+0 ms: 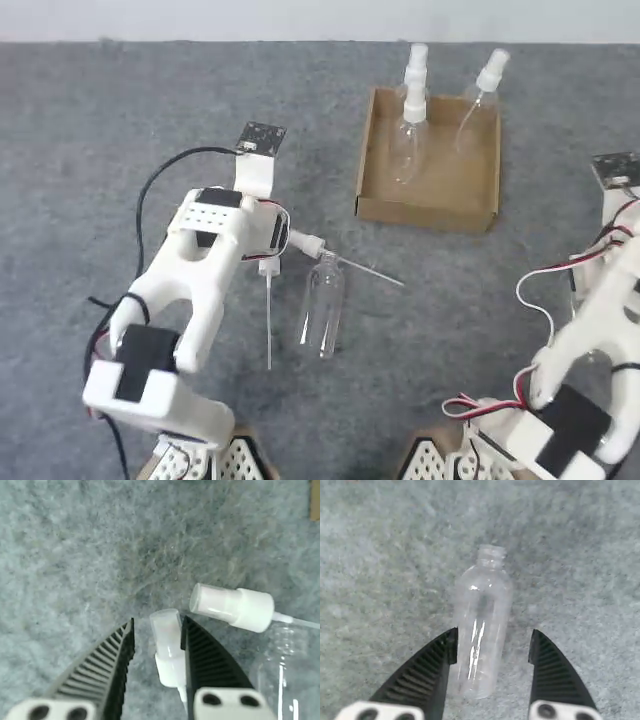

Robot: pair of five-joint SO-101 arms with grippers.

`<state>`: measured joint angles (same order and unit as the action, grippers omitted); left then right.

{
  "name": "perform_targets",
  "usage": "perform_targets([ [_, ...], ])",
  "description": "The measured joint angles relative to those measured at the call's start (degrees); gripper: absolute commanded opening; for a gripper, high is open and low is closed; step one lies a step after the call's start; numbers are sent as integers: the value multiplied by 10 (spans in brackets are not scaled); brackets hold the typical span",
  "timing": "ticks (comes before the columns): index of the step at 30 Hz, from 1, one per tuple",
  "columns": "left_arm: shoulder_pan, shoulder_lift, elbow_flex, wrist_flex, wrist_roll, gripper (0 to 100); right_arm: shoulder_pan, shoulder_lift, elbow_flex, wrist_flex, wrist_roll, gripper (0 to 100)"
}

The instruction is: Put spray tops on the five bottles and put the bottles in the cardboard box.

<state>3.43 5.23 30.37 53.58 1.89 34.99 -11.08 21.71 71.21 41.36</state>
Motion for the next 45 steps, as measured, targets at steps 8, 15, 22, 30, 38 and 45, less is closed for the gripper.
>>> perform_targets([
  [8,3,28,-2,1,0,141,0,0,5,-3,3,178],
  [15,17,57,-10,13,0,63,0,0,5,-3,3,178],
  [22,25,34,-8,24,0,9,19,0,5,-3,4,178],
  [30,24,-151,55,40,0,10,15,-1,16,-6,10,178],
  [38,20,-309,115,65,0,10,-21,89,25,-84,-55,250],
  [45,20,-372,153,69,-3,11,-21,163,4,-98,-62,259],
])
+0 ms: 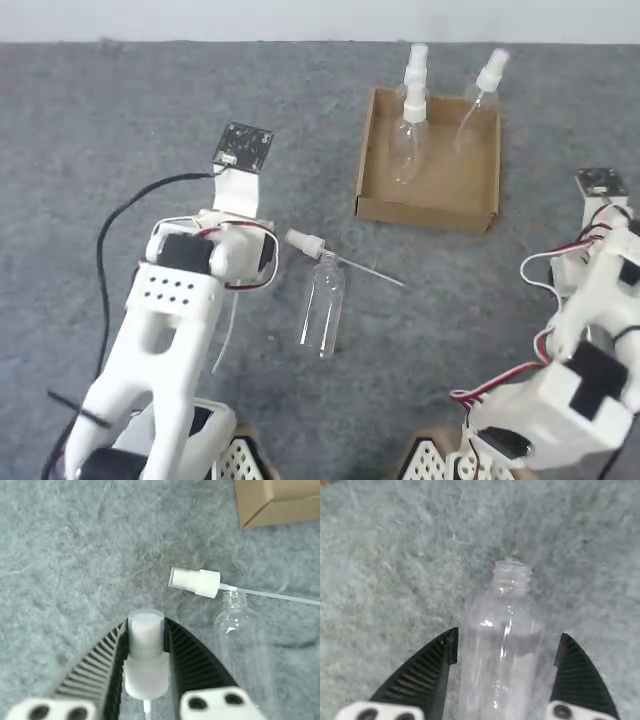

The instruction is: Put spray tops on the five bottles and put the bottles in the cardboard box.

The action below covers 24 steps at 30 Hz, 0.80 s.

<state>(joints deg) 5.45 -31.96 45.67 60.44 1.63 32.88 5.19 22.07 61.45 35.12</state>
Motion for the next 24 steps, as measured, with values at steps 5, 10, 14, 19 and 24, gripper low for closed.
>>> perform_targets([
  [5,0,-10,0,0,0,11,-3,51,-18,-28,-4,221],
  [10,0,-10,0,0,0,11,-2,91,-20,-69,-5,136],
  [14,0,-10,0,0,0,11,-1,94,-33,-74,-5,23],
  [19,0,-10,0,0,0,11,-7,78,-41,-67,-5,4],
  [24,0,-20,0,0,0,11,-64,-31,-41,18,-16,6],
])
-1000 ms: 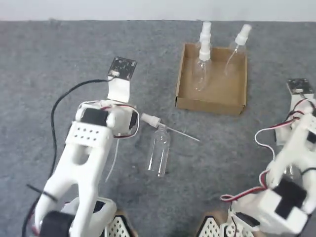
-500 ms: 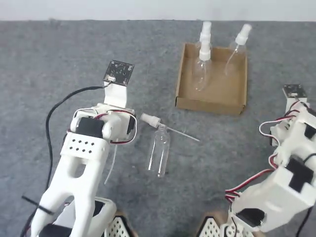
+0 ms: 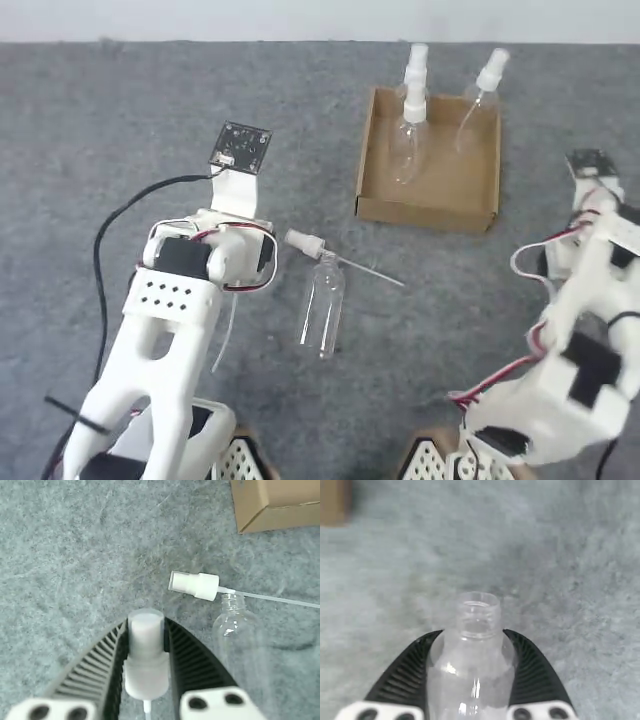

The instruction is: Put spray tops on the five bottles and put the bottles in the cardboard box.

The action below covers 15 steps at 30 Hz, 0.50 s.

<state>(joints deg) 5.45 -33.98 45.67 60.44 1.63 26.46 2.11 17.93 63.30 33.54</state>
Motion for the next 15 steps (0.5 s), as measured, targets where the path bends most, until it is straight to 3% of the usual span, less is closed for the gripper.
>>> perform_targets([
  [7,-25,-121,0,17,1,11,-134,-196,10,69,-82,6],
  [15,-113,-307,-25,21,0,11,-393,-427,175,23,-149,6],
])
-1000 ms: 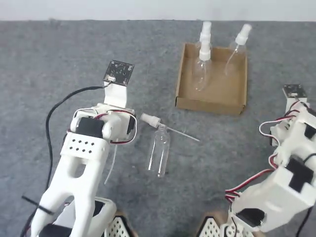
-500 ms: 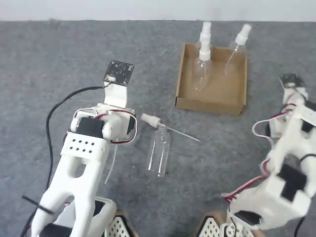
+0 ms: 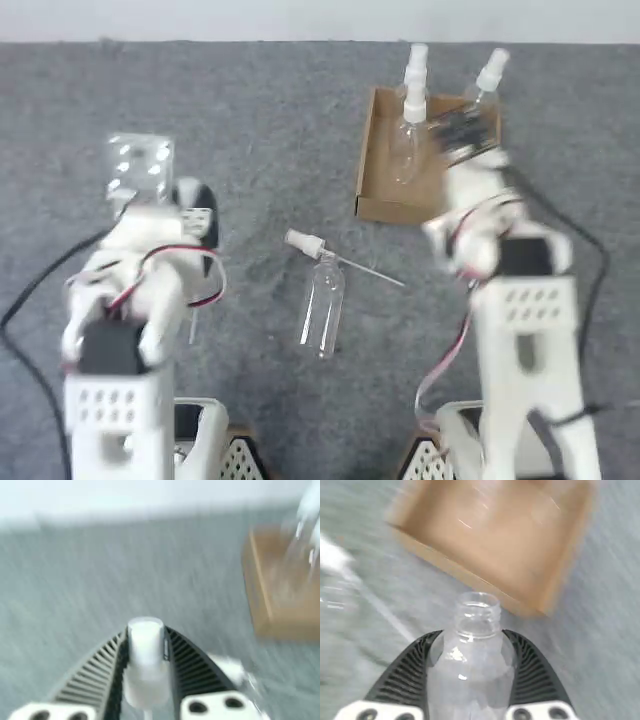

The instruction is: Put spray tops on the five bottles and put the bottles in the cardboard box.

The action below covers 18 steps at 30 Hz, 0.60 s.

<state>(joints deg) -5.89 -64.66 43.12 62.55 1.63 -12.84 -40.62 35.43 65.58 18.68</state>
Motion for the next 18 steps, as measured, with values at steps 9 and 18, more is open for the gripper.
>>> perform_targets([
  [9,-6,-62,-149,0,49,10,-299,-52,128,-140,-80,6],
  [18,-1,-7,-184,-76,174,10,-363,-59,206,-240,-54,6],
])
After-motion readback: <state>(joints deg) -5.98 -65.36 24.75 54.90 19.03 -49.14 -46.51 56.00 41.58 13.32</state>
